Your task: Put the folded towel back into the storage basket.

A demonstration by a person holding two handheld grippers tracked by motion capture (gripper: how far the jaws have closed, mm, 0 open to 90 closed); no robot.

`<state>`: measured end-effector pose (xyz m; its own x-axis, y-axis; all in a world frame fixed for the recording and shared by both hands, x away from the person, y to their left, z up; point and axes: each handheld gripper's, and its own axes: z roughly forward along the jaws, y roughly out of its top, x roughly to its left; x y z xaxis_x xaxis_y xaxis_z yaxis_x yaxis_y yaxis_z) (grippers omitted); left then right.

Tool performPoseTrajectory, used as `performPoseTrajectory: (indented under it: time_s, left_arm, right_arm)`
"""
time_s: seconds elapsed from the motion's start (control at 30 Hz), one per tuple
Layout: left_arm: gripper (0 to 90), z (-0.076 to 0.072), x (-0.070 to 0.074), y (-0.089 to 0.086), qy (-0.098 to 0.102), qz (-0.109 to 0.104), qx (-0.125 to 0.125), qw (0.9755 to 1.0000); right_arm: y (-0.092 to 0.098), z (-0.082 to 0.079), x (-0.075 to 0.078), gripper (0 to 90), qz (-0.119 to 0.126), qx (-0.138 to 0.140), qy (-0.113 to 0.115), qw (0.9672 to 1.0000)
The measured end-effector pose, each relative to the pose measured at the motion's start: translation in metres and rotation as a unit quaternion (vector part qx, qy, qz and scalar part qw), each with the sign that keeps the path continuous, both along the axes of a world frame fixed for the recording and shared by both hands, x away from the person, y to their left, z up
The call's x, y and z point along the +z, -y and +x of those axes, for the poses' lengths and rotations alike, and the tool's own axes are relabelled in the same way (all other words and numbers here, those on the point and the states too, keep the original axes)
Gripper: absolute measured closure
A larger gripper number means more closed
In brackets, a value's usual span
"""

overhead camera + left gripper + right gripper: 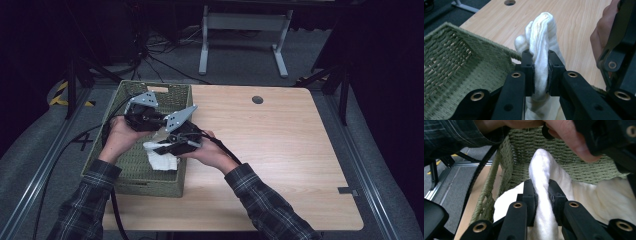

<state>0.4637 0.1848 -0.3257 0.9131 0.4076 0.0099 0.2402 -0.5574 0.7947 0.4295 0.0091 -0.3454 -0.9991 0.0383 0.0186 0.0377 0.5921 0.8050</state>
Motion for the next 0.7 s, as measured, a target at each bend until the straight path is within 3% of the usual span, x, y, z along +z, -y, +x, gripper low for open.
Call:
performPoseTrajectory:
  time_s: [0.27, 0.5, 0.7]
  left_arm:
    - [79.5, -0.004, -0.010, -0.002, -0.009, -0.006, 0.002, 0.9999]
    - [79.5, -0.004, -0.015, -0.002, -0.014, -0.004, 0.001, 0.9999]
    - [79.5, -0.003, -0.017, -0.001, -0.020, -0.004, 0.005, 0.9998]
  right_arm:
    - [-0.007, -0.004, -0.020, 79.5, -0.009, -0.001, -0.001, 1.0000]
    - [-0.005, -0.008, -0.028, 78.6, -0.018, 0.000, -0.007, 0.9998]
    - [-0.005, -0.009, -0.028, 64.6, -0.025, -0.003, -0.003, 0.9997]
